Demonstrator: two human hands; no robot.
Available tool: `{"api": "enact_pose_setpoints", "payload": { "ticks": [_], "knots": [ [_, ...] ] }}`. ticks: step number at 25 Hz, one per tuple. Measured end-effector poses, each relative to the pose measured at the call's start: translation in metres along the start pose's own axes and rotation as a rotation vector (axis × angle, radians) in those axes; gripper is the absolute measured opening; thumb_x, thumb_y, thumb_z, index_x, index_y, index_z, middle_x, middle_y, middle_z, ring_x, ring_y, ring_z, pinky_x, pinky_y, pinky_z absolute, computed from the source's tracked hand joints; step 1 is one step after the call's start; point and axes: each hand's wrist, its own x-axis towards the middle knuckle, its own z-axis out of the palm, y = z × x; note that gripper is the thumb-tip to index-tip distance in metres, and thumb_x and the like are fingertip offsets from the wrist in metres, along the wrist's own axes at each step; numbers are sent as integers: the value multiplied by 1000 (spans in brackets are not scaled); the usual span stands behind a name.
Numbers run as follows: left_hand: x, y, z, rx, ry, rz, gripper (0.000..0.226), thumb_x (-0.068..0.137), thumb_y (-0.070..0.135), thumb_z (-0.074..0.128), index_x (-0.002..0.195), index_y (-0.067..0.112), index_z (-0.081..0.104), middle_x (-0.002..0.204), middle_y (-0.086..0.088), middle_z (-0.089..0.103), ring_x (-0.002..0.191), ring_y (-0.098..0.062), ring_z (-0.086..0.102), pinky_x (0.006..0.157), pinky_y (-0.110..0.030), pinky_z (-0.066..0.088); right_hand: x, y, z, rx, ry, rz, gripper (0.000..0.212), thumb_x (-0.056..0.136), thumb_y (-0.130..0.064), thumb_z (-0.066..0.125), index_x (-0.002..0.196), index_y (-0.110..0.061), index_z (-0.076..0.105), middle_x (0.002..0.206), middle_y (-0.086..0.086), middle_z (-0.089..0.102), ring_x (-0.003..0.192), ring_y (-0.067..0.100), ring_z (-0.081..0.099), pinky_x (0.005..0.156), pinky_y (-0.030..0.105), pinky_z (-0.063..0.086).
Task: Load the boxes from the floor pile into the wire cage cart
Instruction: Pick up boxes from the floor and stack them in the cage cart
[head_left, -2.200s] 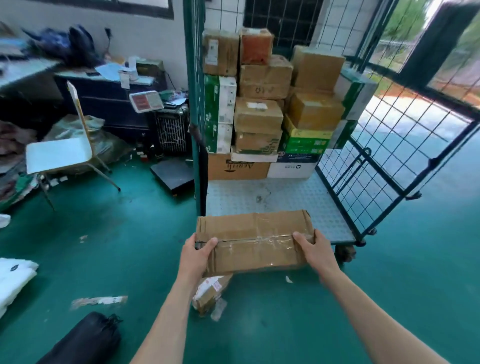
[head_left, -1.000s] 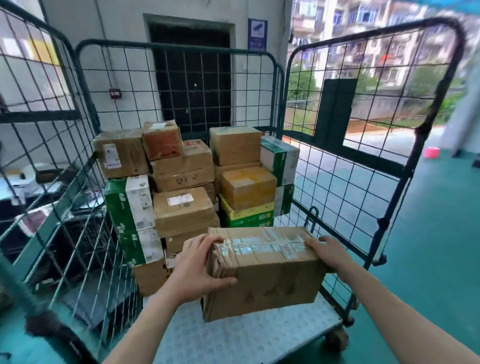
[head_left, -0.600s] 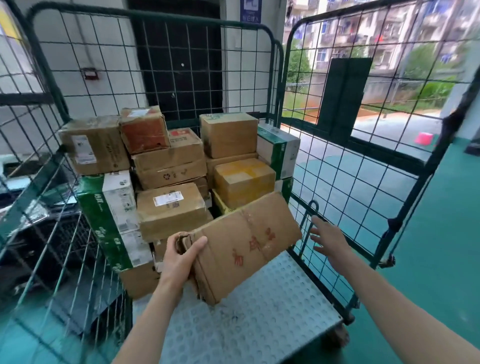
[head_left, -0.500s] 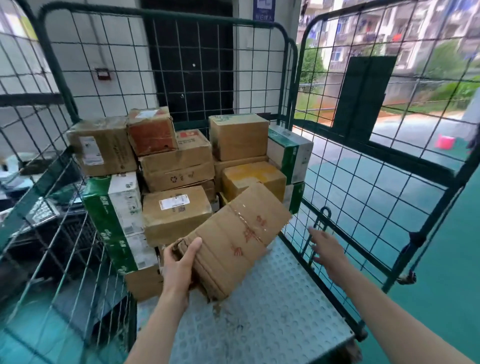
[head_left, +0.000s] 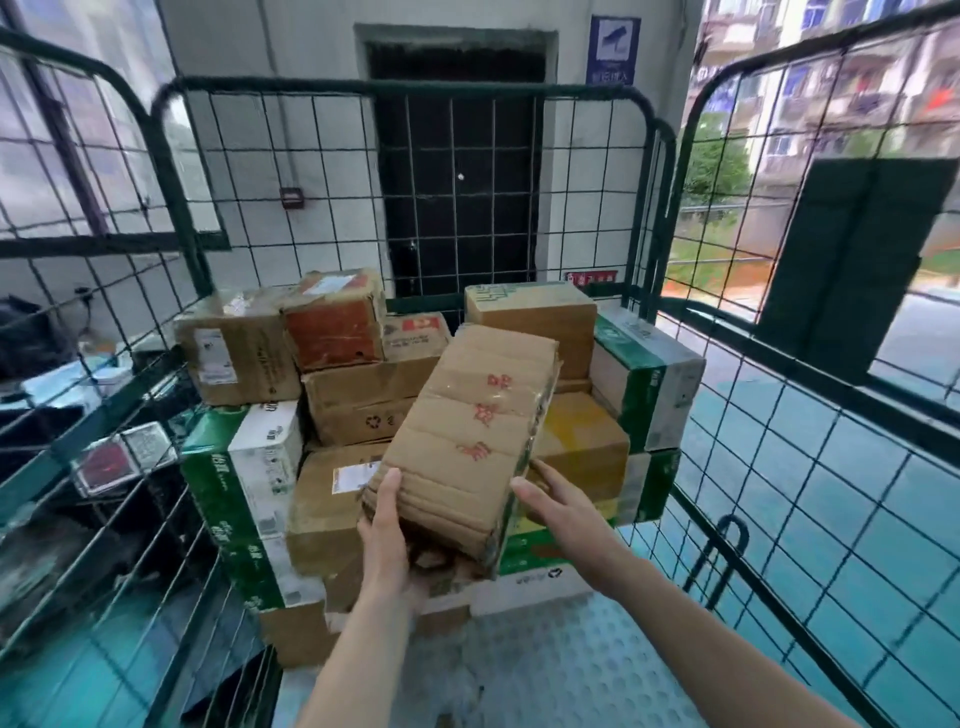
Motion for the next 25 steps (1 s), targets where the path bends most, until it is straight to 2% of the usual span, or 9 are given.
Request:
{"api": "enact_pose_setpoints", "payload": {
  "ticks": [4, 6, 9, 12, 14, 19, 21, 23, 25],
  "knots": [
    [3, -4, 37, -73, -4, 28, 108, 44, 80, 85, 139, 51, 44, 139, -4, 60, 122, -36, 60, 95, -65, 49, 29, -3, -18, 11, -95, -27, 123, 53, -90, 67, 157, -47, 17, 158, -10, 37, 139, 20, 44, 95, 39, 46],
    [-27, 3, 58, -69, -55, 26, 106, 48, 74, 89, 141, 45, 45, 135, -10, 63, 118, -39, 62, 92, -67, 52, 43, -1, -21, 49, -120, -17, 127, 49, -89, 71, 156, -50, 15, 155, -8, 42, 136, 22, 47, 94, 41, 46],
    [-32, 17, 68, -89, -99, 87, 96, 57, 65, 90, 139, 35, 49, 131, -17, 64, 114, -43, 64, 84, -65, 56, 68, -4, -20, 165, -166, -17, 106, 63, -72, 74, 151, -57, 17, 145, -10, 51, 131, 24, 52, 108, 53, 44],
    [-33, 34, 68, -92, -68, 100, 81, 68, 55, 86, 135, 27, 51, 127, -20, 64, 110, -43, 65, 74, -58, 59, 95, -8, -6, 266, -213, -36, 100, 61, -69, 83, 144, -65, 27, 136, -9, 59, 122, 25, 61, 104, 56, 49],
    [-30, 46, 60, -39, -48, 114, 82, 64, 63, 83, 133, 29, 53, 127, -15, 65, 111, -39, 65, 70, -52, 60, 116, -6, 7, 298, -204, -57, 97, 58, -70, 84, 142, -65, 34, 140, -8, 60, 124, 24, 61, 105, 55, 49],
    [3, 77, 63, 81, -75, 154, 83, 63, 76, 74, 130, 30, 56, 127, -8, 66, 117, -32, 62, 92, -62, 53, 146, -13, 21, 342, -134, -83, 70, 80, -60, 74, 142, -61, 40, 137, -9, 62, 124, 21, 61, 105, 53, 50],
    [15, 85, 79, 155, -92, 159, 90, 60, 80, 74, 132, 28, 53, 128, -8, 62, 119, -32, 57, 94, -66, 50, 155, -24, 7, 313, -82, -94, 63, 84, -58, 70, 141, -59, 42, 133, -9, 65, 121, 19, 63, 104, 52, 51],
    [26, 89, 92, 279, -107, 189, 112, 45, 91, 70, 137, 30, 47, 134, -4, 55, 122, -29, 52, 103, -60, 46, 166, -35, -14, 245, -33, -117, 75, 77, -66, 70, 145, -56, 40, 133, -12, 65, 121, 17, 64, 106, 52, 50],
    [38, 92, 105, 357, -170, 257, 101, 57, 88, 65, 139, 32, 46, 138, -2, 53, 124, -24, 50, 101, -44, 46, 173, -42, -33, 194, 11, -109, 84, 71, -71, 71, 147, -53, 41, 134, -13, 65, 123, 16, 63, 108, 52, 47]
  ]
}}
